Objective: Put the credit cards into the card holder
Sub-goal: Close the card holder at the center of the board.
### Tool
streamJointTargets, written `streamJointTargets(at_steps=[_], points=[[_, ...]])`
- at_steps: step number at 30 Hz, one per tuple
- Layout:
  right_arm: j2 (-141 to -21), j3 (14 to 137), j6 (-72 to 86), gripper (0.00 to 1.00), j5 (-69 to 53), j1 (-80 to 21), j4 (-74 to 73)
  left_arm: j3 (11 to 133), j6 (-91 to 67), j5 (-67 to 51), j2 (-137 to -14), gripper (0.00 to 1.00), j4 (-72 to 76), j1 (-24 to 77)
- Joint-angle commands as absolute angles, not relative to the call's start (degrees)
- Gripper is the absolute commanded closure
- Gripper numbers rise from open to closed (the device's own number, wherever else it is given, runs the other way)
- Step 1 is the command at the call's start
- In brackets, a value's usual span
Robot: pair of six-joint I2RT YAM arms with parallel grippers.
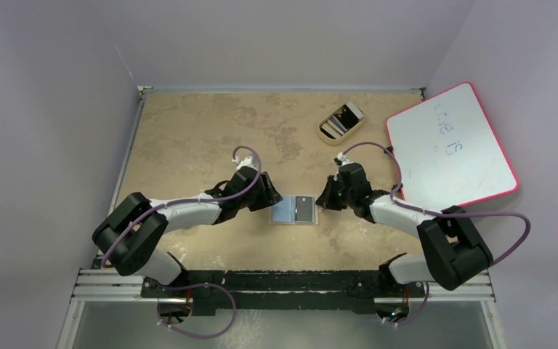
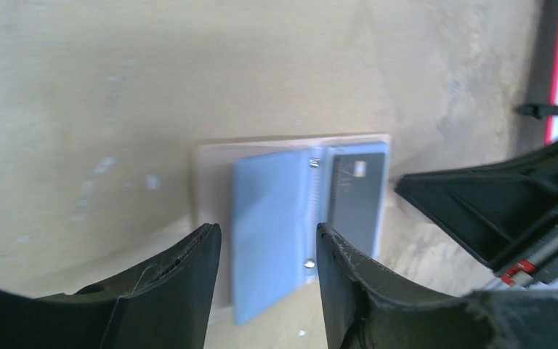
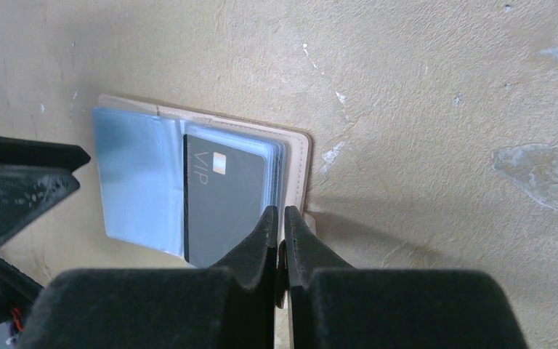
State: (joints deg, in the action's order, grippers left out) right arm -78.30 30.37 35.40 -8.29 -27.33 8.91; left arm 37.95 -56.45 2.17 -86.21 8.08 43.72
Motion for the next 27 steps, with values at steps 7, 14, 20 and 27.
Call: streamJointTargets(at_steps=[7,14,20,27], points=[[-78.0,29.8,35.1,1.00,-8.5,-27.6,9.4,33.9,-58.3,-0.7,-87.6,0.47,14.8,39.4],[-78.7,29.9,35.0,1.00,-7.8,-27.5,10.3,31.7,-62.7,-7.3,-91.5,0.42,25.2,39.5],[-79.6,29.5,34.9,1.00,-7.9,-27.5,11.4,30.6,-67.0,-11.3,-89.2,0.41,31.6,39.5],[-80.1,29.9,35.1,1.00,-7.4,-27.5,12.2,29.1,-73.6,-14.1,-89.0,0.42,44.7,41.6]])
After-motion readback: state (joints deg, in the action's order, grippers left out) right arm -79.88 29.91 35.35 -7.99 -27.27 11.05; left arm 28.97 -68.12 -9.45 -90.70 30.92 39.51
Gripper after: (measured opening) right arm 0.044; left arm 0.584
